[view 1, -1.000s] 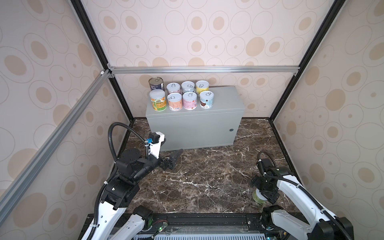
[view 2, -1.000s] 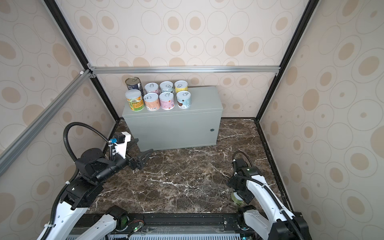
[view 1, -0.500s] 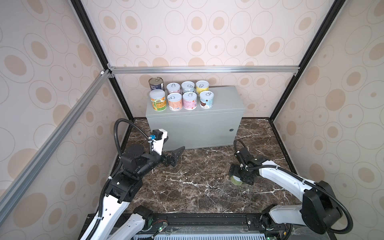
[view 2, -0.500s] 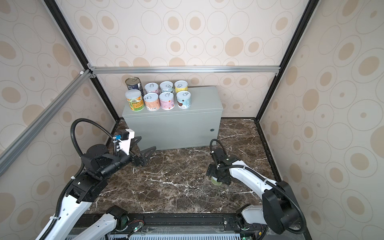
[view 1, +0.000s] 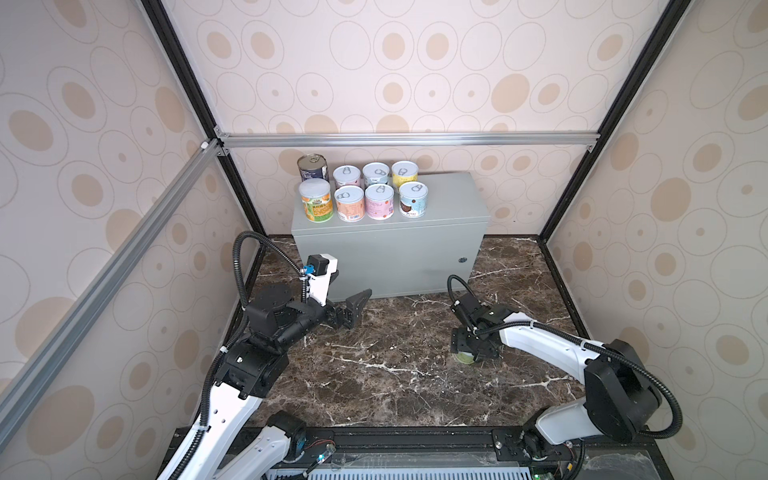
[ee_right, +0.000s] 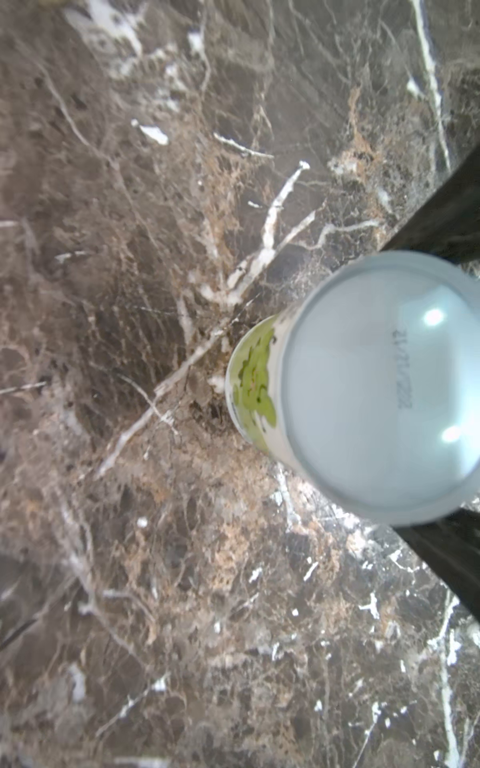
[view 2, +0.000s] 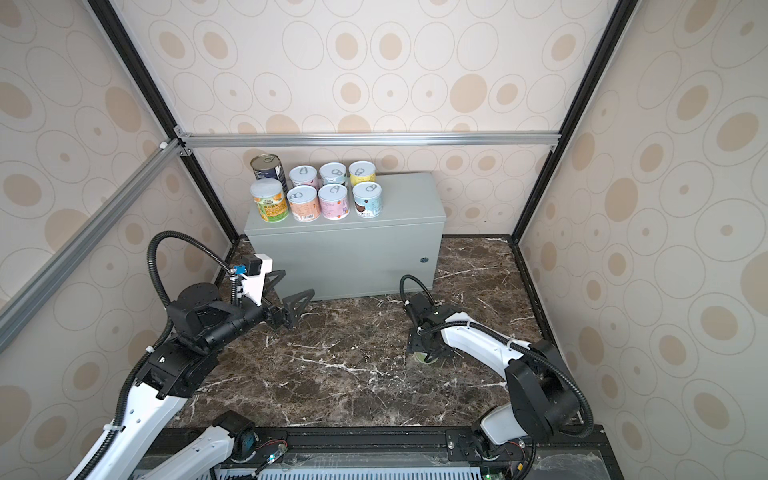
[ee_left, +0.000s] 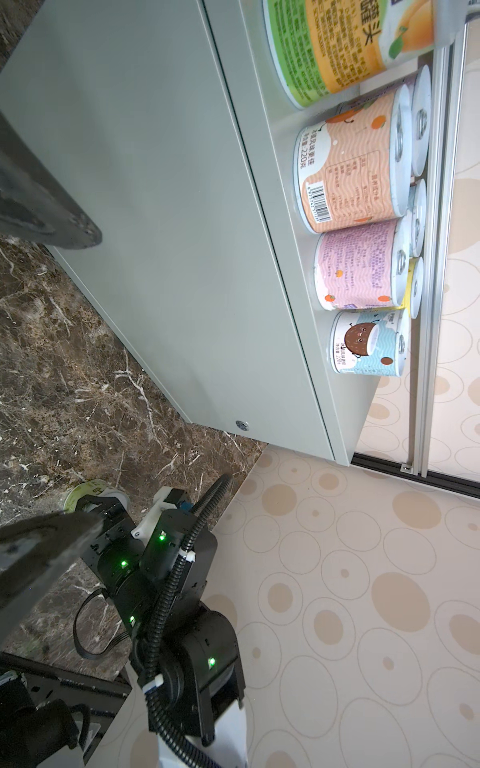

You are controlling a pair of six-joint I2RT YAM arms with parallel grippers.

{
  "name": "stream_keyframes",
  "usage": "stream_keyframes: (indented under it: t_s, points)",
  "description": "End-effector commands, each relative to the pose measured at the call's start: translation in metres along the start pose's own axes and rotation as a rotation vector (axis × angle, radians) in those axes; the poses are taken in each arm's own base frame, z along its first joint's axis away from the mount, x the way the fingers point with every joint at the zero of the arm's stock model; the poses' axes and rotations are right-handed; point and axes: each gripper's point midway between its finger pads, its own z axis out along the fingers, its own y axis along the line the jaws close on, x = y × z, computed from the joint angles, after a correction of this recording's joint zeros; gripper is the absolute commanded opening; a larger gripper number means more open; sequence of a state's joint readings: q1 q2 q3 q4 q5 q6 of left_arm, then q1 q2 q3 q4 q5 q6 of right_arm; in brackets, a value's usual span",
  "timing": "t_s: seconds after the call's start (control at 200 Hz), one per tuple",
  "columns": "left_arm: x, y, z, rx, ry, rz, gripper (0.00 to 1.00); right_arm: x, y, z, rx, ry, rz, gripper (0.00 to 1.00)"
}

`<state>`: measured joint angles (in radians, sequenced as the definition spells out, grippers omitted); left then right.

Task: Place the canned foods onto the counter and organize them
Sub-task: 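Grasp the green-labelled can on the floor with the right gripper and lift it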

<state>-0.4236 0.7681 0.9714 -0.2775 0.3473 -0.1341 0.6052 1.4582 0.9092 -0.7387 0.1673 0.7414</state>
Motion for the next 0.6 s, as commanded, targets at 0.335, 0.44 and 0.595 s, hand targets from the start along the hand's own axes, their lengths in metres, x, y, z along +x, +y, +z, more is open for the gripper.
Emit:
stream_keyframes:
  t_s: [0.335, 0.44, 0.595]
  points:
    - [-0.033, -0.007, -0.005, 0.024, -0.068, 0.023, 0.98, -0.02, 0.004, -0.01, 0.047, -0.084, -0.099, 0.63]
    - [-0.038, -0.01, -0.003, 0.04, -0.065, 0.034, 0.98, -0.032, 0.011, -0.028, 0.011, -0.139, -0.154, 0.57]
    - [-0.047, -0.02, -0.003, 0.095, -0.049, 0.082, 0.98, -0.056, 0.022, -0.076, -0.052, -0.243, -0.259, 0.55]
